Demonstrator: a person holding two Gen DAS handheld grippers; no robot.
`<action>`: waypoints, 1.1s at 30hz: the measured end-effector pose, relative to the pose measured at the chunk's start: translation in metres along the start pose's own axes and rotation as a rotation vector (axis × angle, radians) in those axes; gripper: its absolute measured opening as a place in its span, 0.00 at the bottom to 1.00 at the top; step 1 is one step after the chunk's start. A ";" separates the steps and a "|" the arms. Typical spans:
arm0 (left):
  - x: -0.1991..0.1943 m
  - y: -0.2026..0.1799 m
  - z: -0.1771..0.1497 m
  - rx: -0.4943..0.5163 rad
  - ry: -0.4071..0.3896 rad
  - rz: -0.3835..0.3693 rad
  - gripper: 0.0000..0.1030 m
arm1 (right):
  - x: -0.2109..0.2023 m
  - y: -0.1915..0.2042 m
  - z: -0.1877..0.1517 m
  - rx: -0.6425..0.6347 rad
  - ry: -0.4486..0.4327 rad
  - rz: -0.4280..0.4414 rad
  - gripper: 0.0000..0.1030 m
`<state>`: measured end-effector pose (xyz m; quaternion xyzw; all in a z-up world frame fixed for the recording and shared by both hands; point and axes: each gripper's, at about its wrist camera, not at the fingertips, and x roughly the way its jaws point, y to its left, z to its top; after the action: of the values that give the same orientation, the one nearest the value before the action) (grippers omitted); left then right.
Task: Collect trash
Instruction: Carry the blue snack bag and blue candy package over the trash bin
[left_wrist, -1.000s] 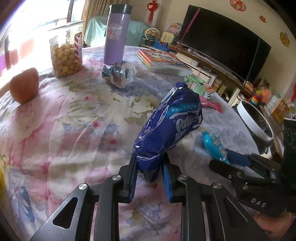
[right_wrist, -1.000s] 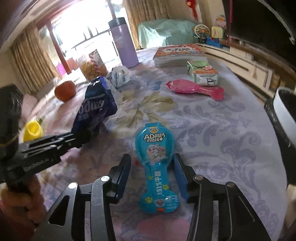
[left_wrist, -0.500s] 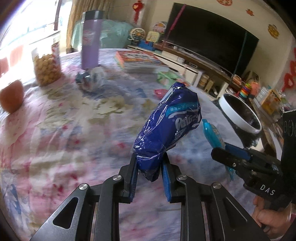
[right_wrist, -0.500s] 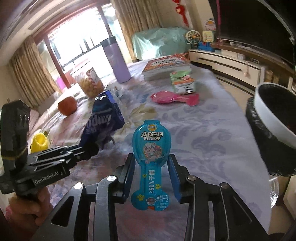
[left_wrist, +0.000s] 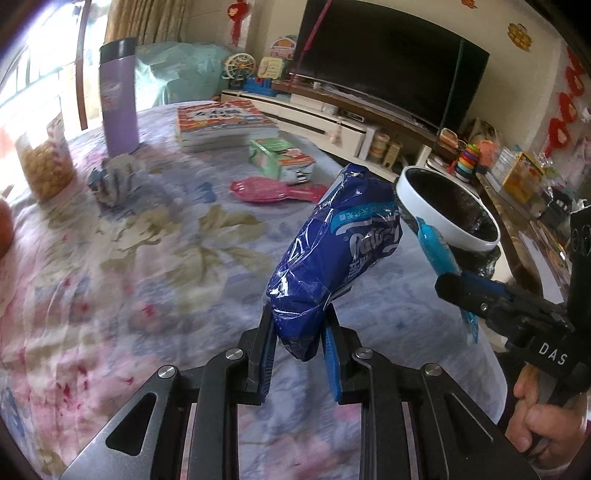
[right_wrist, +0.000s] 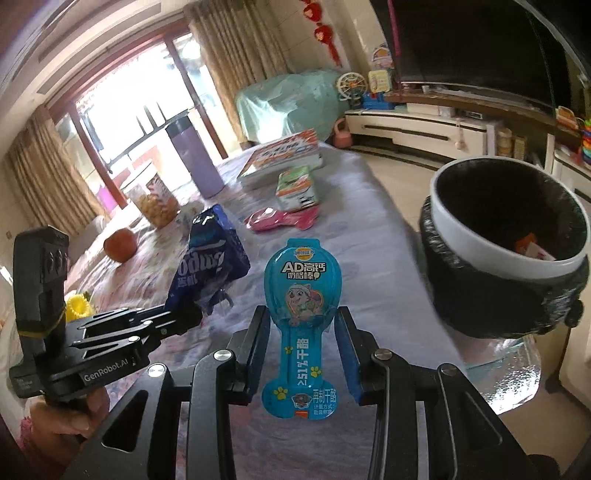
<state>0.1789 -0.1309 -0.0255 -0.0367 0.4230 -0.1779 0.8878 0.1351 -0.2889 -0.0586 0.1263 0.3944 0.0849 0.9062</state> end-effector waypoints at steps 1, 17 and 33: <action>0.001 -0.003 0.001 0.004 0.001 -0.003 0.21 | -0.002 -0.003 0.001 0.003 -0.004 -0.003 0.35; 0.023 -0.055 0.025 0.103 0.017 -0.044 0.21 | -0.031 -0.048 0.012 0.072 -0.068 -0.046 0.35; 0.054 -0.107 0.051 0.199 0.036 -0.084 0.21 | -0.055 -0.104 0.029 0.138 -0.111 -0.123 0.35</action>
<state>0.2188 -0.2540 -0.0091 0.0370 0.4173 -0.2566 0.8710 0.1245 -0.4068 -0.0322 0.1685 0.3553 -0.0054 0.9194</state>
